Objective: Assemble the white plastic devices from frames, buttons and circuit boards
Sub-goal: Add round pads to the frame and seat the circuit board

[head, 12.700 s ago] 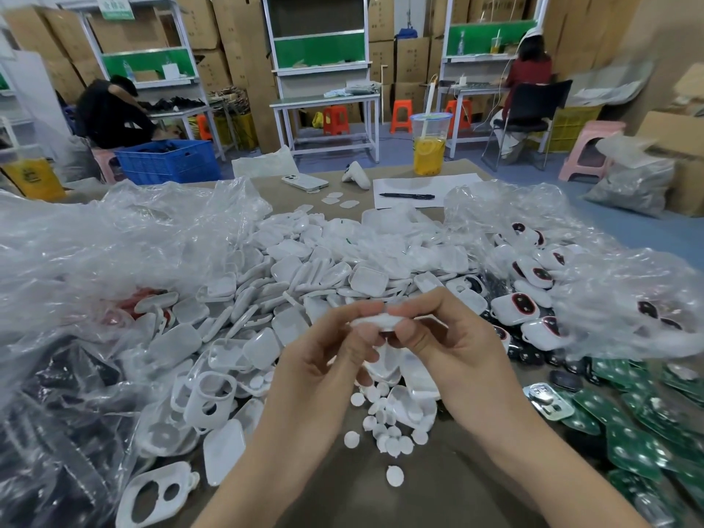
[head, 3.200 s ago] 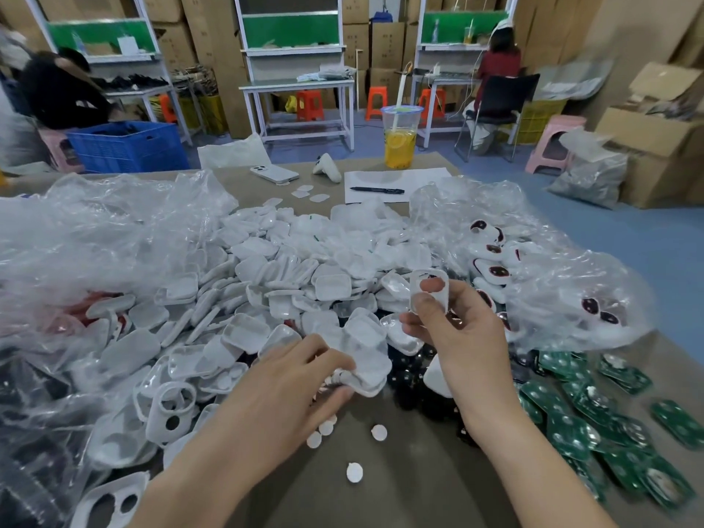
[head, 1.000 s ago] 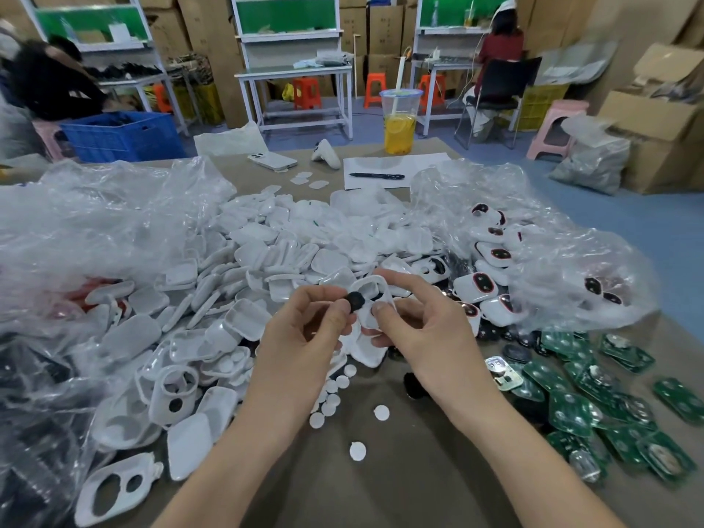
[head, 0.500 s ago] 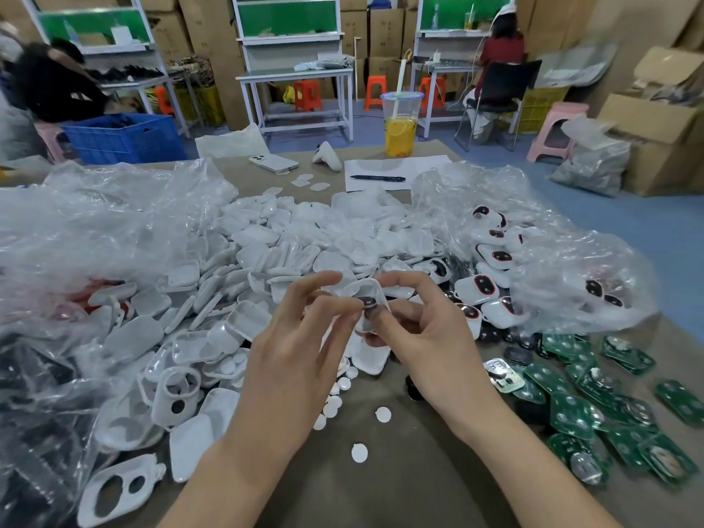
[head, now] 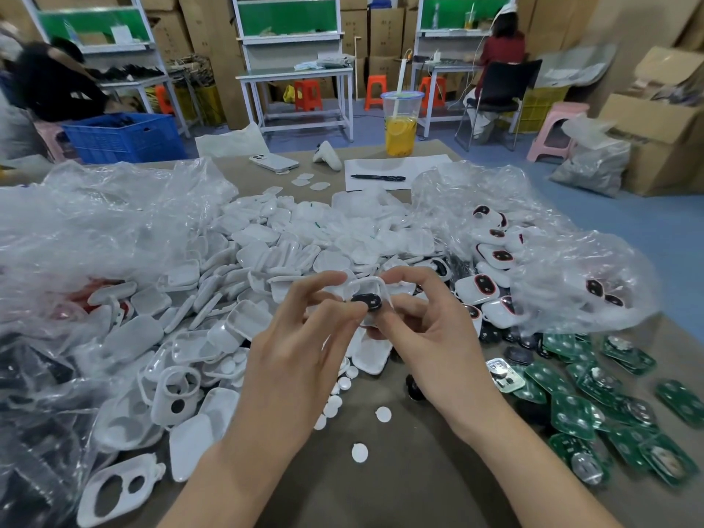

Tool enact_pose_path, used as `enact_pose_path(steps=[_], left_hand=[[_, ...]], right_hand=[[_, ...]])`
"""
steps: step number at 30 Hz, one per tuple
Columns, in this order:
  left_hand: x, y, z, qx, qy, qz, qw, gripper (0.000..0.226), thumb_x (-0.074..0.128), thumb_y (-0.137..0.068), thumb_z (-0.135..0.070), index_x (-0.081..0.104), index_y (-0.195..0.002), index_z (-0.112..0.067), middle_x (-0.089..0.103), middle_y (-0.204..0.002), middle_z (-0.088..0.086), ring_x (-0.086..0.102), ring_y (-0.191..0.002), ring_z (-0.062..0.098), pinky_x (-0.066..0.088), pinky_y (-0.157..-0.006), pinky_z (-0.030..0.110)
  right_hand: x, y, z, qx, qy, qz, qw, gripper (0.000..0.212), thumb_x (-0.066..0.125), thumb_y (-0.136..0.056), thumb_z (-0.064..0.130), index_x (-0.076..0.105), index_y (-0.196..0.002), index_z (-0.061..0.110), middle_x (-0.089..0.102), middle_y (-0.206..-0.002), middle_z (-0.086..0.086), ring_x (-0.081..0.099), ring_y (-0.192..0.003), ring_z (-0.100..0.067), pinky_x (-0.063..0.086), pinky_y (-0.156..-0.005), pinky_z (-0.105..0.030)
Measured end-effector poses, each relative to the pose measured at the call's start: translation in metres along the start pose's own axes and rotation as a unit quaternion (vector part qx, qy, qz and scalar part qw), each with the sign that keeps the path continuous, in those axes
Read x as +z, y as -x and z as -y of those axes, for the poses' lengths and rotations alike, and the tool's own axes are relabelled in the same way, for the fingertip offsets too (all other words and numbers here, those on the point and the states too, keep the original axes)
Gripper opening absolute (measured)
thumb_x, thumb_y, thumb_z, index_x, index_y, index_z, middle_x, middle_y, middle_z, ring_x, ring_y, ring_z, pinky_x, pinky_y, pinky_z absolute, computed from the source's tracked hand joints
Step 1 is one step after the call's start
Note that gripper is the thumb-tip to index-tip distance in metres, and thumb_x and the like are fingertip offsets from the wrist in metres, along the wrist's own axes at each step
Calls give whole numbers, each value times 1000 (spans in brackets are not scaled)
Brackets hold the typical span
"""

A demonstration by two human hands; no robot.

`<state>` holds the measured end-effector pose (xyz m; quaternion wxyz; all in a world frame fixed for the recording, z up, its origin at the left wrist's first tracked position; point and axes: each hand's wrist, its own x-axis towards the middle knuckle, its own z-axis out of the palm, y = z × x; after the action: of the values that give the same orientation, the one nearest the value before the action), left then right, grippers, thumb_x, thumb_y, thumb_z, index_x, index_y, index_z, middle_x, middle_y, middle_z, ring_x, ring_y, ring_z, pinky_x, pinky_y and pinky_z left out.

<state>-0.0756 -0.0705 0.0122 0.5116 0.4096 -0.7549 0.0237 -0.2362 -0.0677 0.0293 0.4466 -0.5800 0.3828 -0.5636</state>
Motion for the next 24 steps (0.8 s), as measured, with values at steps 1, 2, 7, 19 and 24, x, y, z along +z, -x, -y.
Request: enact_pose_path(steps=[1, 2, 7, 19, 24], left_hand=[[1, 0, 0, 3, 0, -4, 1000, 10, 64, -98, -21, 71, -97, -14, 55, -126, -2, 64, -92, 6, 55, -61, 34], [2, 0, 0, 5, -1, -10, 1000, 11, 64, -98, -20, 71, -97, -13, 54, -126, -1, 64, -95, 8, 56, -62, 36], [0, -2, -7, -24, 0, -49, 999, 7, 61, -96, -24, 60, -99, -17, 53, -110, -10, 54, -92, 4, 47, -76, 19], [-1, 6, -13, 13, -55, 239, 969, 26, 48, -99, -37, 71, -108, -30, 60, -103, -16, 55, -99, 10, 41, -90, 29], [-16, -3, -1, -106, -51, 88, 989, 26, 49, -100, -29, 73, -109, -25, 61, -101, -14, 54, -100, 10, 43, -90, 31]], right_hand=[[0, 0, 0, -1, 3, 0, 1000, 21, 64, -98, 18, 62, -102, 39, 77, -88, -6, 73, -87, -26, 58, -87, -29], [0, 0, -1, 0, 6, 0, 1000, 20, 64, -98, 20, 62, -102, 39, 78, -88, -5, 73, -87, -25, 58, -88, -32], [-1, -2, -6, 11, 25, -38, 999, 27, 64, -97, 17, 60, -101, 43, 78, -88, -1, 74, -85, -19, 60, -87, -42], [-14, -12, -15, 23, -42, -120, 992, 41, 52, -102, 9, 59, -113, 48, 72, -90, 3, 74, -77, -17, 57, -69, -21], [-10, -11, -19, 53, -90, -70, 992, 57, 38, -101, -6, 64, -118, 43, 57, -108, -9, 62, -69, -12, 54, -67, -21]])
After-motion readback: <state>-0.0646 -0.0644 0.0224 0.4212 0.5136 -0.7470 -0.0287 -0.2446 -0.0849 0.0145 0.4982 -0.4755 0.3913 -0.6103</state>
